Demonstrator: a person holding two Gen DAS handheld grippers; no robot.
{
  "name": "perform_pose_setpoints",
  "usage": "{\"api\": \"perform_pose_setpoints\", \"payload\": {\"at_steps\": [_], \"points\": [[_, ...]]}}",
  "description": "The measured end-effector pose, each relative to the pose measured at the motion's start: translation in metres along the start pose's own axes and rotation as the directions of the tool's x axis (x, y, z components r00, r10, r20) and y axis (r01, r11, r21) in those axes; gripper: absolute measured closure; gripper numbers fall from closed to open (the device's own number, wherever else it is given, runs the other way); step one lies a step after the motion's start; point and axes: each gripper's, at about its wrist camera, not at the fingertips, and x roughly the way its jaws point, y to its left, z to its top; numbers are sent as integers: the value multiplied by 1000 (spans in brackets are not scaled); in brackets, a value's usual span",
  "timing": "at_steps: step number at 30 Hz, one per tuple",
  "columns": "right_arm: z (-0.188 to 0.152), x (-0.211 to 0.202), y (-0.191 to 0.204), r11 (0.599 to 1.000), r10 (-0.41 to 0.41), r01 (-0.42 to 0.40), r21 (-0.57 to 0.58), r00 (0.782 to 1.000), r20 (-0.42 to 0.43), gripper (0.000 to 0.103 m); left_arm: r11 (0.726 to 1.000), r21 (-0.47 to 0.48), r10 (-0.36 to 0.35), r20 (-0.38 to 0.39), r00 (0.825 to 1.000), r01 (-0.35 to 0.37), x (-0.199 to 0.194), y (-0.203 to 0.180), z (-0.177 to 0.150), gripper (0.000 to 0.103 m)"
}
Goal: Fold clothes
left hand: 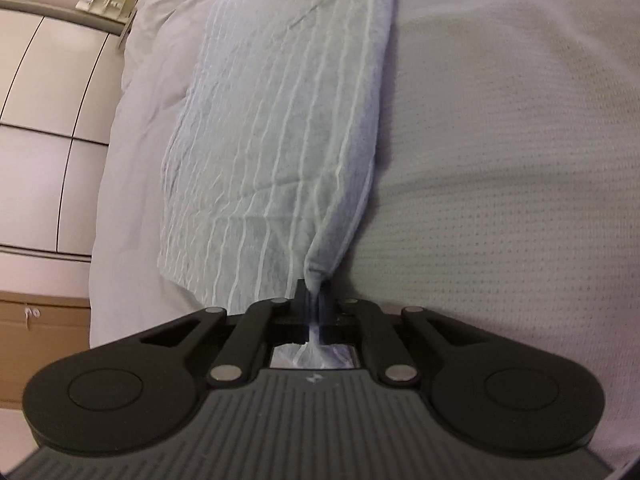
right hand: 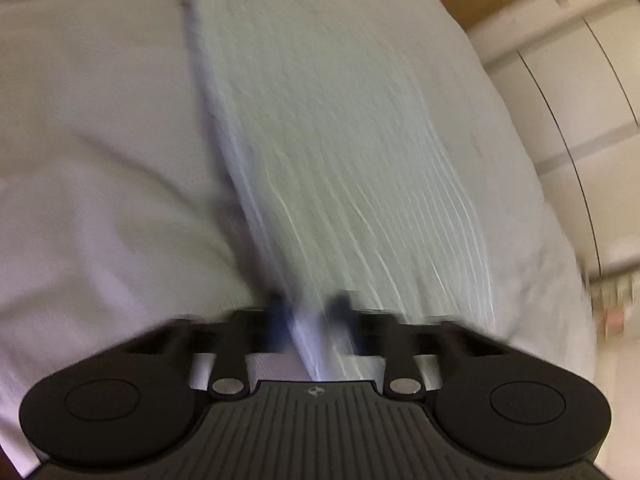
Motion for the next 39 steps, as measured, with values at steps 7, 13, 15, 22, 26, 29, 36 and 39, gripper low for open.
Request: {"api": "perform_pose_setpoints", "payload": {"at_steps": [7,13,15,22,26,29,36,39], "points": [[-63,0,-22,996,-75,71,-50,994,-85,92,1000,-10,-1,-14,1000,0,-1,6,1,96],[-55,6,-11,995,-66,62,-80,996,-55,78,1000,6,-3,-27,1000,3,7,9,4,94],[-56,7,-23,999,-29,27,-27,998,-63,103,999,-15,-37,-28,999,36,6,14,4,101],[-65,-56,-57,999,-50,50,-15,999,-8,103,994,-109,-25,39,999,30,-53,46,3,103],[-76,-99,-56,1000,-23,23,4,1000,-20,103,992,-126,-21,56,998,28,-100,48,13,103],[-90,-124,-43,999,25,-24,23,998,-52,103,989,-124,-70,61,996,77,-134,33,22,103],[-99,-116,-5,996,73,-64,67,986,-146,103,952,-124,-274,58,960,279,-155,-28,37,102],[-108,-123,12,995,50,-33,90,980,-195,71,931,-144,-335,35,941,337,-155,-34,29,100]]}}
